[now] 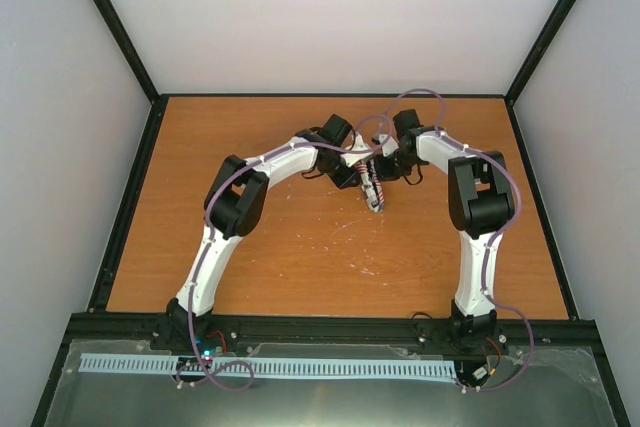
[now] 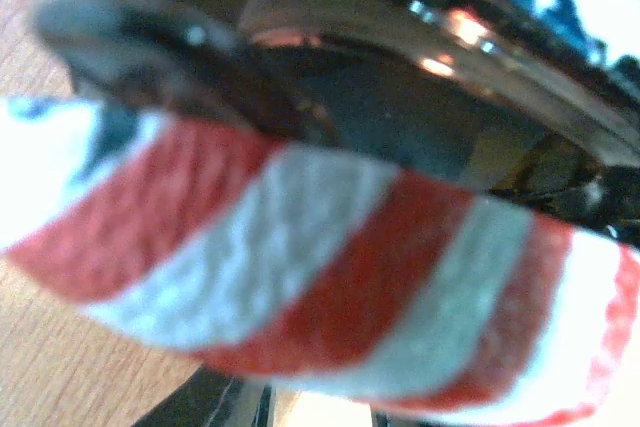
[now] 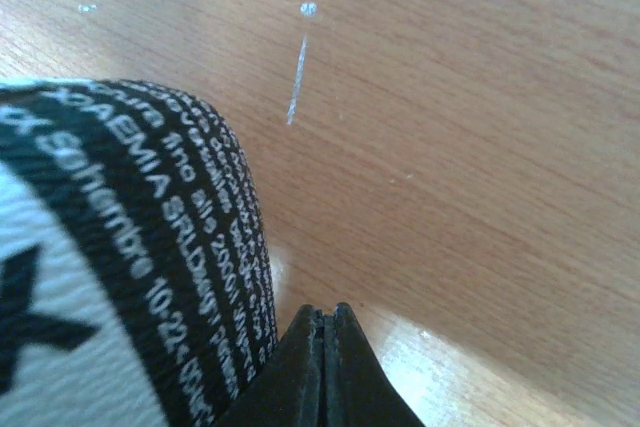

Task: Organize the sunglasses
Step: Close the sunglasses case at the center of the board.

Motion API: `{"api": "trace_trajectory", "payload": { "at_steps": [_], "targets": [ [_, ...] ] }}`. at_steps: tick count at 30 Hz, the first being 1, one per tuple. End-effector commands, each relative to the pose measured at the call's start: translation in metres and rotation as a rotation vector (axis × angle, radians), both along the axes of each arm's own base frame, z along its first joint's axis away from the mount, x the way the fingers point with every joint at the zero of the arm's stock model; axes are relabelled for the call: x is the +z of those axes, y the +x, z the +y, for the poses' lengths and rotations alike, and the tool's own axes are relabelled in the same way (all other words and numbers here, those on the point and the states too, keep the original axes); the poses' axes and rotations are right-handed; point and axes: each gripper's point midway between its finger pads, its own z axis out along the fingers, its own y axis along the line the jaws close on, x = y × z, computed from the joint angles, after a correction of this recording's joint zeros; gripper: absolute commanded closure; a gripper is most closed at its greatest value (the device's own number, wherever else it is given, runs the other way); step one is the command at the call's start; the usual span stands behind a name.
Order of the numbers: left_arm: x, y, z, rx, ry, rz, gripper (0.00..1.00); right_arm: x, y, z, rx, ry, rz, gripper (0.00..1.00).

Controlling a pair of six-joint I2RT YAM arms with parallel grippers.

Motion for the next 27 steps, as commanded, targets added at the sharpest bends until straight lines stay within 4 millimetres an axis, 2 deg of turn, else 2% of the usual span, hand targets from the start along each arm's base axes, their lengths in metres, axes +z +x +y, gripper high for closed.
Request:
{"api": "trace_trajectory", "payload": {
  "at_steps": [1, 3, 5, 9, 13, 22, 27],
  "targets": [
    [0.086, 0.016, -0.044, -0.066, -0.195, -0.203, 0.69, -0.004, -0.038, 0.036, 0.096, 0.08, 0.106, 0.97],
    [0.09, 0.02, -0.037, -0.053, -0.194, -0.208, 0.58, -0.008, -0.038, 0.025, 0.064, 0.063, 0.113, 0.96],
    [0.091, 0.022, -0.028, -0.039, -0.19, -0.211, 0.49, -0.011, -0.037, 0.011, 0.028, 0.047, 0.121, 0.9],
    [0.084, 0.021, -0.009, -0.008, -0.175, -0.183, 0.43, -0.01, -0.03, -0.008, -0.005, -0.009, 0.106, 0.85],
    [0.078, 0.023, 0.001, 0.01, -0.168, -0.174, 0.42, -0.006, -0.017, -0.031, -0.065, -0.051, 0.083, 0.84],
    [0.071, 0.027, 0.003, 0.018, -0.162, -0.161, 0.42, 0.032, 0.02, -0.057, -0.148, -0.146, -0.044, 0.82],
    [0.072, 0.036, 0.017, 0.058, -0.161, -0.161, 0.43, 0.074, 0.033, -0.045, -0.148, -0.067, -0.14, 0.83]
  ]
}}
